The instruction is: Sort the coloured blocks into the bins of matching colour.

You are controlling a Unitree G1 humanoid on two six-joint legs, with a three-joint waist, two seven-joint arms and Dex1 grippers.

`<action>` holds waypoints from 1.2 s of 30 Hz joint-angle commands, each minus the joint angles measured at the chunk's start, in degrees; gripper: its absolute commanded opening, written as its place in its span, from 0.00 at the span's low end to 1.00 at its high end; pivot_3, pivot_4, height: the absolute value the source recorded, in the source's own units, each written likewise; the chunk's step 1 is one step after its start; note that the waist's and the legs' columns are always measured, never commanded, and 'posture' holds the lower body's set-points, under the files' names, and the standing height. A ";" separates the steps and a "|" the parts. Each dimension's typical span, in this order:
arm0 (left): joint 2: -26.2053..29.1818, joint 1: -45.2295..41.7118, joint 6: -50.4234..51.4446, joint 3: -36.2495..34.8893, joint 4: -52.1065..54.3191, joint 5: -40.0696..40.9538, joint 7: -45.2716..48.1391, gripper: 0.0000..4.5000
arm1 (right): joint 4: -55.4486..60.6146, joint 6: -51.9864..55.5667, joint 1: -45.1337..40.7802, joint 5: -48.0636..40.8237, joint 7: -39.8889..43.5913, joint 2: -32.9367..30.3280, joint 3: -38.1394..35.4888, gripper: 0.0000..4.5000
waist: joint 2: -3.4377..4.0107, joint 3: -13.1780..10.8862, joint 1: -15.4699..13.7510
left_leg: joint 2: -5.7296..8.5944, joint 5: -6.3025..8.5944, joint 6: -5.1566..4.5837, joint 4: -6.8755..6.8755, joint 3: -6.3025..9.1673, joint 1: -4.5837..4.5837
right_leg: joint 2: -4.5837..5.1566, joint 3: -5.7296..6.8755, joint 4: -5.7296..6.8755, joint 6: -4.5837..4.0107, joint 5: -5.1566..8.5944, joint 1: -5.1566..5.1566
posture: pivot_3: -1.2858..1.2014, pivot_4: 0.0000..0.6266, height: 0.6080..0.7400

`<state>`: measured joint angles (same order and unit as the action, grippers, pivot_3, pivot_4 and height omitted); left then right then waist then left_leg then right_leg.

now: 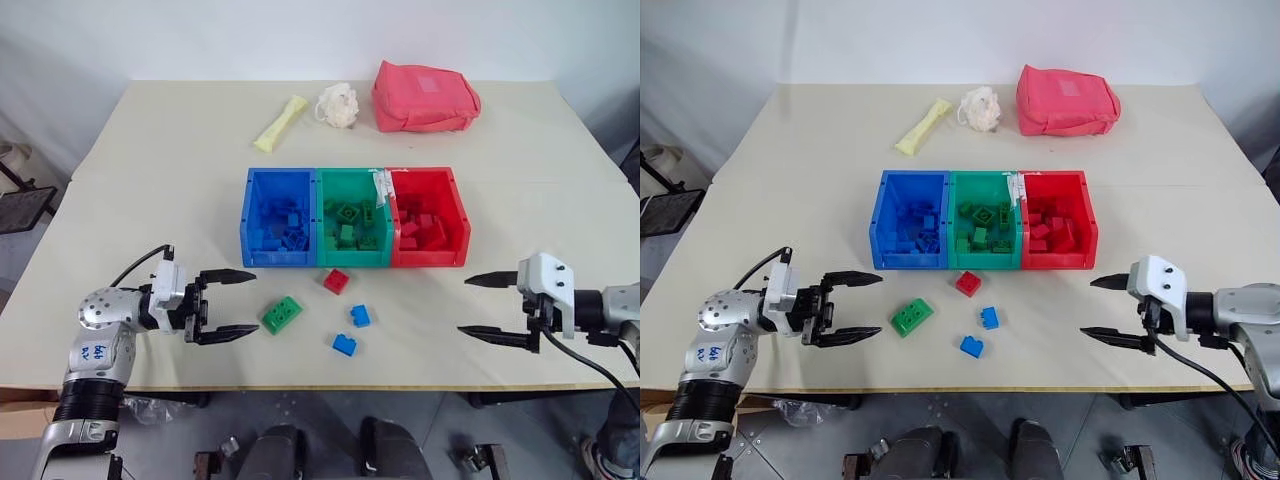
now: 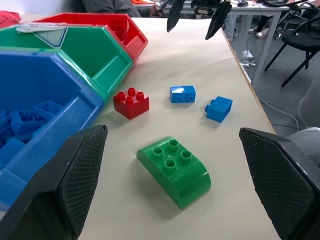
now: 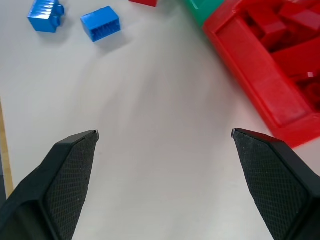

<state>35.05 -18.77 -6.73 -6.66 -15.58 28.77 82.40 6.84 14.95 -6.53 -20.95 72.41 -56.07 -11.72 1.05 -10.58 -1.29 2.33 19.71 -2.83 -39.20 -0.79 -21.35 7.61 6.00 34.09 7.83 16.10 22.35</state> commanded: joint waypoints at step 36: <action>-0.07 17.79 6.43 -3.11 22.42 4.19 -8.71 1.00 | 3.45 4.72 -14.28 10.82 -11.83 19.39 27.45 0.36 | -0.03 0.01 0.28 | -0.01 0.04 0.07 0.01 0.13 -0.01 | -0.01 -0.02 0.02 -0.04 0.01 0.04 | 0.52 0.24 1.00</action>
<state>35.12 -1.32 0.44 -9.17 5.45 31.70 73.91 8.77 19.96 -21.09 -9.71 60.48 -36.75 16.05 1.02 -10.57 -1.00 2.32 19.75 -2.76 -39.19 -0.67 -21.36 7.60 5.98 34.12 7.79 16.11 22.38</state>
